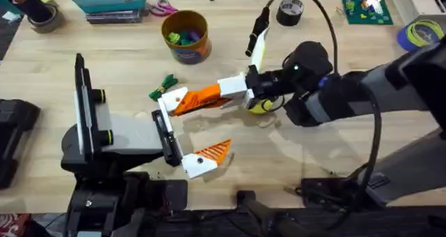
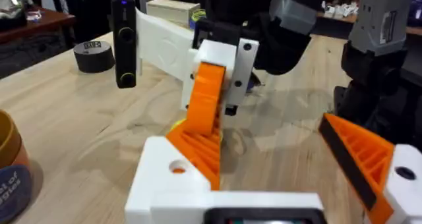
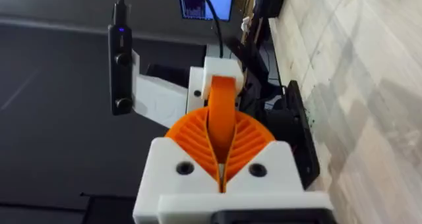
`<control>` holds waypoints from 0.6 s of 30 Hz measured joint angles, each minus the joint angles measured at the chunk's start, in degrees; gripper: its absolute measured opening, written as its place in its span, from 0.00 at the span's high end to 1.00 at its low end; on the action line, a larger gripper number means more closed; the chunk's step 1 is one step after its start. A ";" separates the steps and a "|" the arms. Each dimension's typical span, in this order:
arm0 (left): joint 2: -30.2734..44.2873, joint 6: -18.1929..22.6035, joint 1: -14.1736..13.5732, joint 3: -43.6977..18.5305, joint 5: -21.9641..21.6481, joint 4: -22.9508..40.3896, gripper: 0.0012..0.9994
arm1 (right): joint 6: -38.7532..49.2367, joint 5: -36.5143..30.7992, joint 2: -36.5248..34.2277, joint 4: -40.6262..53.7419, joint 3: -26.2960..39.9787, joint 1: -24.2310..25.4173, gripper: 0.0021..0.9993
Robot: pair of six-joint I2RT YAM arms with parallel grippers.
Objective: Pick up the gripper from the table and insert it into the empty holder that is missing its gripper. Then pick up a screw, insert it into the mounting hole, and use the screwdriver to tighten it. Finally, clean up the table by picking up the vegetable and placing it into the bucket.
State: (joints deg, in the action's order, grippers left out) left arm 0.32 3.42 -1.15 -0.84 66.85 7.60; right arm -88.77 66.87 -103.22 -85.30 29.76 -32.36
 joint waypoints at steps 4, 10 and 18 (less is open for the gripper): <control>-0.02 -0.04 0.00 0.00 0.02 0.00 0.01 | 0.00 -0.02 -1.22 0.02 1.28 -0.25 0.99; 0.00 -0.42 0.00 0.00 -0.22 0.00 0.01 | -0.21 0.08 -2.45 -0.03 2.68 -0.26 0.99; 0.00 -0.44 0.00 0.00 -0.36 -0.02 0.01 | -0.42 0.34 -3.47 -0.01 4.03 -0.52 0.99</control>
State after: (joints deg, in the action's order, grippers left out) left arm 0.32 2.98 -1.15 -0.84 66.49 7.57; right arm -89.20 67.21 -106.69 -85.31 33.79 -32.88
